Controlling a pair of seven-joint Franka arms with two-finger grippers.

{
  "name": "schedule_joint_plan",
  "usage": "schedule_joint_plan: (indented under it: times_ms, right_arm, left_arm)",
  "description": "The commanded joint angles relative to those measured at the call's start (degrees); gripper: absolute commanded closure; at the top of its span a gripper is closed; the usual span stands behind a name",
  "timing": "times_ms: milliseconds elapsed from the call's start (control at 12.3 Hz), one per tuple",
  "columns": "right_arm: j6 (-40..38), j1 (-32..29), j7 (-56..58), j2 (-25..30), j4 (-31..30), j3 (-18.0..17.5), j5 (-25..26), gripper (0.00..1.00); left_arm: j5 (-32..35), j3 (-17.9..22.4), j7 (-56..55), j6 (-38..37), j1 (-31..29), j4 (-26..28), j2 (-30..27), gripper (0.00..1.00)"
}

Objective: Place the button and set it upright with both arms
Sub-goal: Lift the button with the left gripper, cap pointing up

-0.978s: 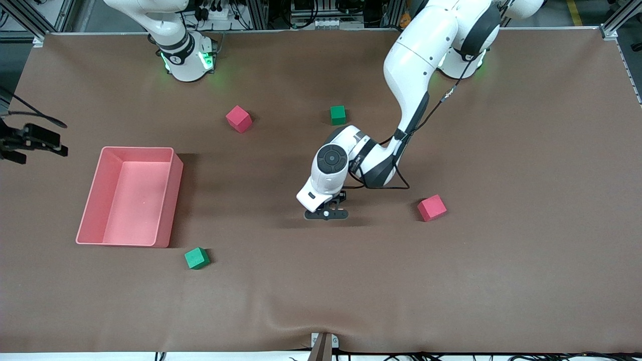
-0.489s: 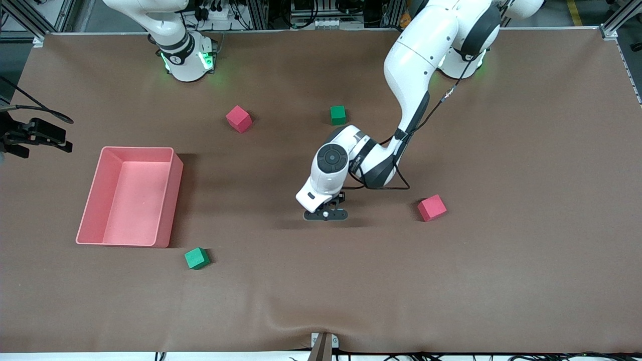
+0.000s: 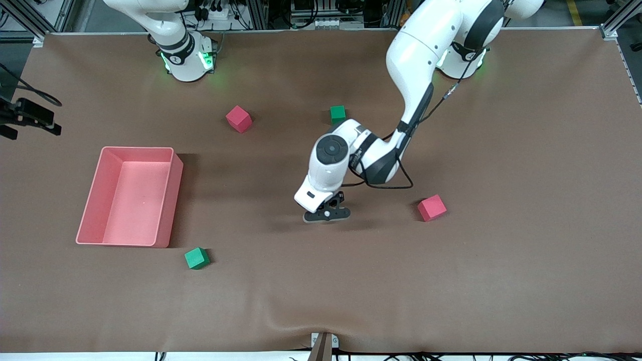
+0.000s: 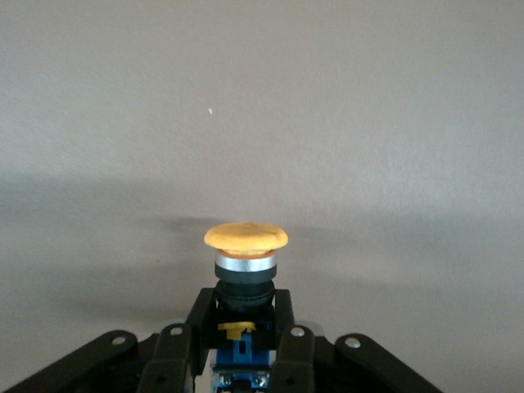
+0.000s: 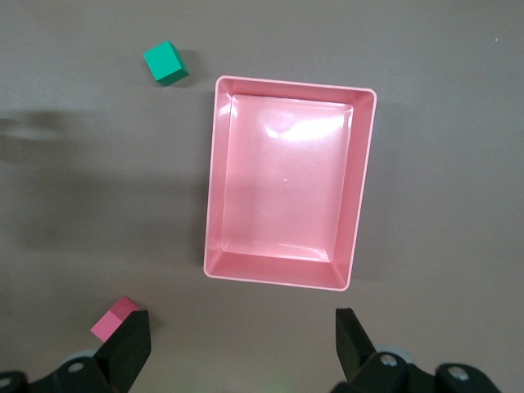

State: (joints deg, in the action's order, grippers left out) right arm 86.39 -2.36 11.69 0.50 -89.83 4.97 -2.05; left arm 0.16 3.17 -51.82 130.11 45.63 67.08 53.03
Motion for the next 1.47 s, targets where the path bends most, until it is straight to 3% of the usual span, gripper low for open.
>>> schedule_joint_plan:
  times_ms: [0, 244, 326, 407, 570, 1059, 1385]
  right_arm:
    - [-0.9, -0.1, -1.0, 0.9, -1.3, -0.7, 0.4, 0.0]
    - [1.1, 1.0, -1.3, 0.8, -0.3, -1.0, 0.2, 0.0]
    - [1.2, 1.6, -1.3, 0.8, -0.3, -1.0, 0.6, 0.0]
    - [1.6, 1.3, -1.3, 0.5, -0.3, -1.0, 0.1, 0.0]
    - [1.6, 1.5, -1.2, 0.4, 0.1, -0.9, -0.2, 0.0]
    - [1.5, 2.8, -1.2, 0.3, 2.3, -1.1, 0.5, 0.0]
    - [1.7, 3.7, -1.1, 0.5, 2.0, 0.2, 1.5, 0.0]
  left_arm:
    - [4.0, 6.0, -6.8, -0.4, 6.4, 0.8, -1.7, 1.0]
    - [7.7, 14.0, -13.8, -1.3, 14.2, 0.9, -1.5, 1.0]
    - [7.7, 17.1, -21.2, -1.4, 16.7, 0.9, -1.4, 1.0]
    - [8.1, 18.7, -27.6, -2.1, 18.8, 0.9, -1.3, 1.0]
    - [13.9, 22.0, -29.3, -5.9, 22.6, 0.9, -1.1, 1.0]
    - [31.3, 22.0, -47.2, -7.1, 29.7, 2.2, 1.0, 1.0]
    - [34.9, 22.0, -48.6, -13.4, 31.2, 3.1, 2.5, 1.0]
